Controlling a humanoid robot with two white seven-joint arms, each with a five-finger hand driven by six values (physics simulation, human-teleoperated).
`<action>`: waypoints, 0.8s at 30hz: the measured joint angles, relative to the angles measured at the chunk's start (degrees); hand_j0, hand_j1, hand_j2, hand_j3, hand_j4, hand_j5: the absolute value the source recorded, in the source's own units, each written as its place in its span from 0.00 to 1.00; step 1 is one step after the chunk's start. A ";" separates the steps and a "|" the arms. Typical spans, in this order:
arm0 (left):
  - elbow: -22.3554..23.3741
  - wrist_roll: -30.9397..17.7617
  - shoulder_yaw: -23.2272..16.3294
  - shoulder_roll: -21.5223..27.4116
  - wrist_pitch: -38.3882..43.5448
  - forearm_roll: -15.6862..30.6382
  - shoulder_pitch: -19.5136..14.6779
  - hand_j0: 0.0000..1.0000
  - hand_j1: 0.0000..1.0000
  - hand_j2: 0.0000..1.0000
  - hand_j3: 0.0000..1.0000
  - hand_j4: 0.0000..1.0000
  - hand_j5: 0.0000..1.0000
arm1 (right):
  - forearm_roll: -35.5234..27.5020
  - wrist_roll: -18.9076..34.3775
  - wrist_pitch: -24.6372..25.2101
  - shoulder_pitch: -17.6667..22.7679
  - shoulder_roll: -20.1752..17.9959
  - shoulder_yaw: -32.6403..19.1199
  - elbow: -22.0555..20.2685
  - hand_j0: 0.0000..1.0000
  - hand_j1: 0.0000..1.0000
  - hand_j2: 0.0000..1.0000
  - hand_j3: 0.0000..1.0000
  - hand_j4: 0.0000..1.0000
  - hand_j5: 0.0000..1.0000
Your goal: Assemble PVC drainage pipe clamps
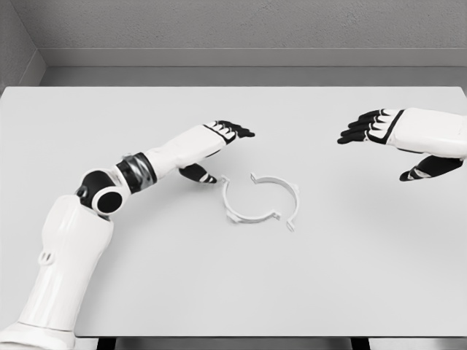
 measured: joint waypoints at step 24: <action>4.04 0.00 -1.21 -4.72 -0.01 -3.32 -2.64 1.00 1.00 1.00 1.00 1.00 1.00 | 0.00 0.00 0.01 0.00 -0.27 0.02 -0.45 1.00 1.00 1.00 1.00 1.00 1.00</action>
